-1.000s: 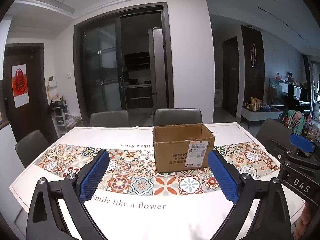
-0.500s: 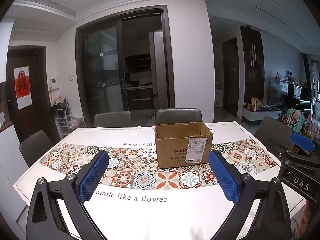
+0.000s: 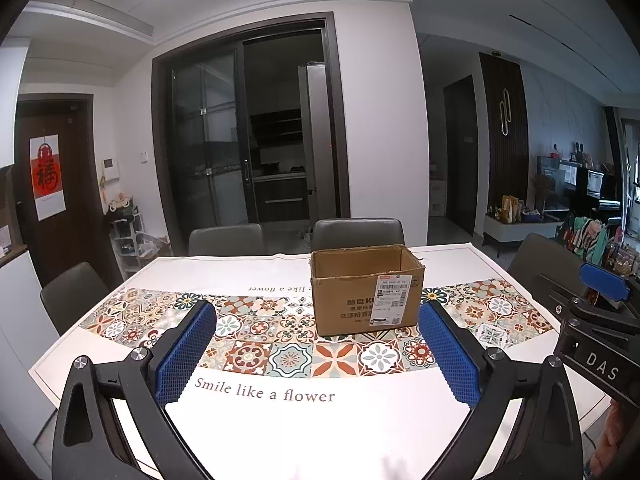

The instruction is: Organize soft objects

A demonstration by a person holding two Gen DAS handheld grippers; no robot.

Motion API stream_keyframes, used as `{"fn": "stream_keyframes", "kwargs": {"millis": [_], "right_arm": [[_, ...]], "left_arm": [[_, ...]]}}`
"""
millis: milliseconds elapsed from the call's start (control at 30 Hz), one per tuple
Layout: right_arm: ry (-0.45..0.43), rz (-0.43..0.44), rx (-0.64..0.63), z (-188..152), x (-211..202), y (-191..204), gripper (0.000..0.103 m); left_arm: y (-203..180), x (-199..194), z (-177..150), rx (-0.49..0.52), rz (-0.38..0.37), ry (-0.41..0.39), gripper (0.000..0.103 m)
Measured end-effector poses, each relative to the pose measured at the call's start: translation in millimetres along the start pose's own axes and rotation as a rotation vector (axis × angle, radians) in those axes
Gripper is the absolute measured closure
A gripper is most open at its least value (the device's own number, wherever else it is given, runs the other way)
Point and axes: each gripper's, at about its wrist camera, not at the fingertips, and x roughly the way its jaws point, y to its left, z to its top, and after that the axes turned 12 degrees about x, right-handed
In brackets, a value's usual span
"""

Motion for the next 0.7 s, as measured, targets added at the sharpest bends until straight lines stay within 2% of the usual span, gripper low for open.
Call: {"fn": "stream_keyframes", "kwargs": {"millis": [700], "right_arm": [[0.005,0.005,0.0,0.6,-2.7,0.5,0.031]], "left_arm": [[1.4,1.8,-2.6,0.0,0.004,0.008,0.0]]}}
